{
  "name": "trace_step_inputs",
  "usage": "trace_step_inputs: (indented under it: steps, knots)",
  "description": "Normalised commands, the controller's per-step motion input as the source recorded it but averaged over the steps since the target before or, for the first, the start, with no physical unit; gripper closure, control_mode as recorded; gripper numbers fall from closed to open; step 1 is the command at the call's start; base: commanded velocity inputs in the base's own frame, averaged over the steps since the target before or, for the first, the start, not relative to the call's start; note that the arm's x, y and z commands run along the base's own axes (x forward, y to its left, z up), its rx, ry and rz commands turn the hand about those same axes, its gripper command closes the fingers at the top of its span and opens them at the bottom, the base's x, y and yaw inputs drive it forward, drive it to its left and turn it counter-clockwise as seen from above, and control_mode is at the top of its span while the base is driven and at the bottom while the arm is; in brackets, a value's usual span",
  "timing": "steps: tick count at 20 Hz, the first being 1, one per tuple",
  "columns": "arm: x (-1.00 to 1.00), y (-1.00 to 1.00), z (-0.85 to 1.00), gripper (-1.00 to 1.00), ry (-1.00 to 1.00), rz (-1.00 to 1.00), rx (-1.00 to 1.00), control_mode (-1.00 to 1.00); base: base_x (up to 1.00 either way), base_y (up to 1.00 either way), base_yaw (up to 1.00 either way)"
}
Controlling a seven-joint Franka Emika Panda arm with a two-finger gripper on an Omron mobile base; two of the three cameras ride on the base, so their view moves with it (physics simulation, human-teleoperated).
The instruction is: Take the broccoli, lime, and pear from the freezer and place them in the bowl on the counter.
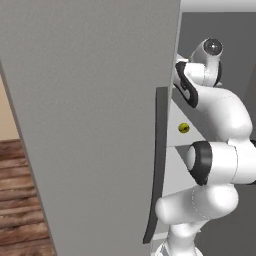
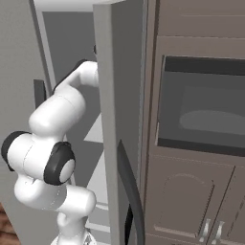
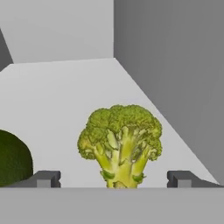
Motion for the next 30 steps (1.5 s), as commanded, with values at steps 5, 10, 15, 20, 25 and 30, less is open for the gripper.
trace_step_inputs:
  steps: [5,10,15,20,25,30]
  knots:
    - [0.02,0.0,-0.26,1.0,0.0,0.0,0.0,-1.0,0.0,0.0,0.0]
    - [0.0,0.0,0.0,1.0,0.0,0.0,0.0,-1.0,0.0,0.0,0.0]
    - [-0.37,0.01,0.0,1.0,0.0,0.0,0.0,-1.0,0.0,0.0,0.0]
    - [-0.95,0.09,0.0,1.0,0.0,0.0,0.0,-1.0,0.0,0.0,0.0]
    - [-0.83,0.38,0.0,1.0,0.0,0.0,0.0,-1.0,0.0,0.0,0.0]
    - [-0.65,0.46,0.01,1.0,0.03,0.0,0.0,-1.0,0.0,0.0,0.0]
